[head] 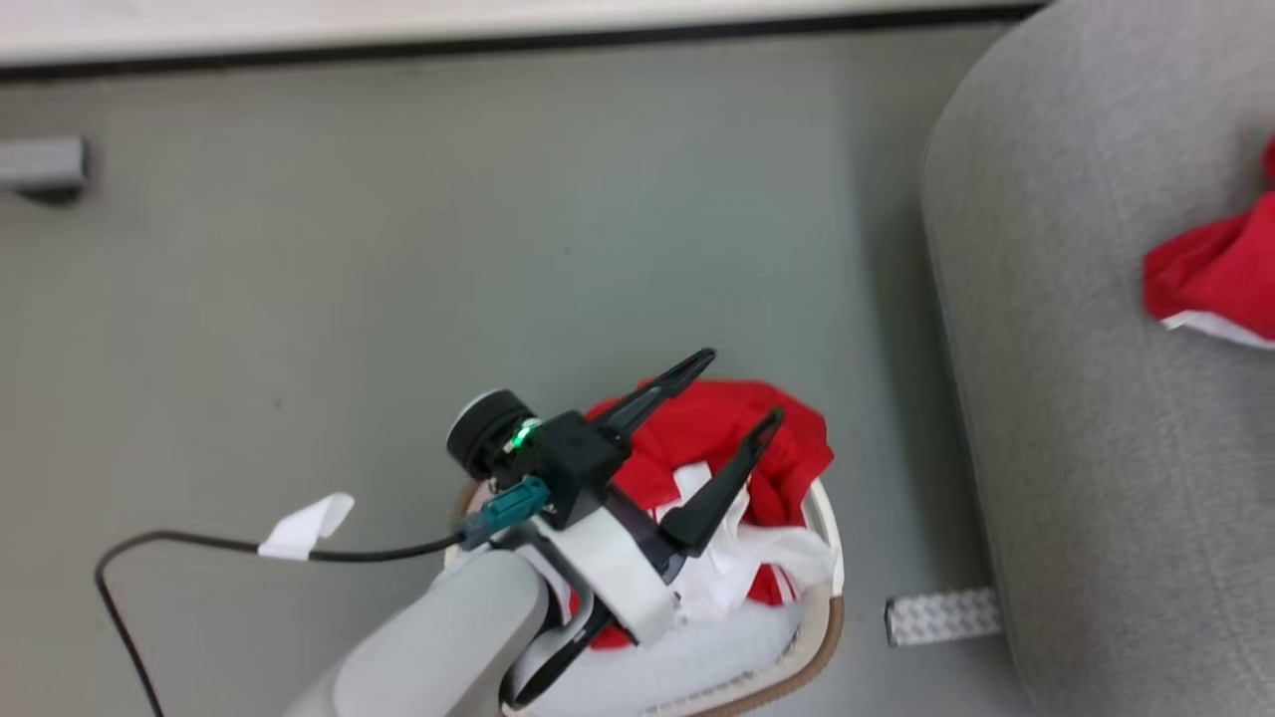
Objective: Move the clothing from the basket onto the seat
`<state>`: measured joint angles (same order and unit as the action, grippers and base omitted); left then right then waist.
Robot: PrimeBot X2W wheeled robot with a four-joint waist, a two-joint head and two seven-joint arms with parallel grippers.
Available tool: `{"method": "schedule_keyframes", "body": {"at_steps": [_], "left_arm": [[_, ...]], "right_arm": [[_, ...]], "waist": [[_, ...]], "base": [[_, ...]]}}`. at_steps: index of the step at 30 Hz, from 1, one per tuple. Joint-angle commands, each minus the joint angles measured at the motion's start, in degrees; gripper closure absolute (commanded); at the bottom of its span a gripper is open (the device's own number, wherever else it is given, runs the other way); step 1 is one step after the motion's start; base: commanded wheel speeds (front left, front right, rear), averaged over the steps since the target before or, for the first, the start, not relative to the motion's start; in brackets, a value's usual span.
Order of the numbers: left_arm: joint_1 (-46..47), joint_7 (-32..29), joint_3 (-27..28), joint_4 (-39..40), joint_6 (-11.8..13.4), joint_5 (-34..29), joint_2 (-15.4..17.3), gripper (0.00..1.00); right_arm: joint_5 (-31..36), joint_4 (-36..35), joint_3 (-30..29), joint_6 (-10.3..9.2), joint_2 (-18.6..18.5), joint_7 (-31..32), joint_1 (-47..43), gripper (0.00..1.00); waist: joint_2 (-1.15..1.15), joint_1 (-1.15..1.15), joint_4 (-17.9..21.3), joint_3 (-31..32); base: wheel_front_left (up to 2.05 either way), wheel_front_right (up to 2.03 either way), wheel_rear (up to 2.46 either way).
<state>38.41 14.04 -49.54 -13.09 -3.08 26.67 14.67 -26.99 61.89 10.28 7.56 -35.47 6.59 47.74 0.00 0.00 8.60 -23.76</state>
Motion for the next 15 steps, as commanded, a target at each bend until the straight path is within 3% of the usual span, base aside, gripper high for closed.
{"method": "schedule_keyframes", "body": {"at_steps": [1, 8, 15], "left_arm": [[-1.19, 0.28, 0.41, -0.39, 0.23, 0.89, 0.07, 0.0], [-5.69, 0.94, 3.18, -0.77, 2.26, 2.84, 0.97, 0.0], [-9.65, 1.09, 8.41, 1.06, 6.5, 4.48, 3.55, 0.0]], "right_arm": [[-0.3, -0.95, 0.58, -0.14, -1.11, 0.19, -1.27, 0.0], [-2.44, -12.63, 3.3, -0.14, -4.14, -4.65, -5.98, 0.0], [-4.12, -29.78, 1.91, -0.14, -2.15, -8.85, -11.82, 0.0]], "waist": [[0.0, 0.0, 0.04, 4.41], [0.0, 0.0, -0.68, 13.63], [0.0, 0.0, -3.16, 19.96]], "base": [[0.0, 0.0, 0.0], [0.0, 0.0, 0.0], [0.0, 0.0, 0.0]]}}
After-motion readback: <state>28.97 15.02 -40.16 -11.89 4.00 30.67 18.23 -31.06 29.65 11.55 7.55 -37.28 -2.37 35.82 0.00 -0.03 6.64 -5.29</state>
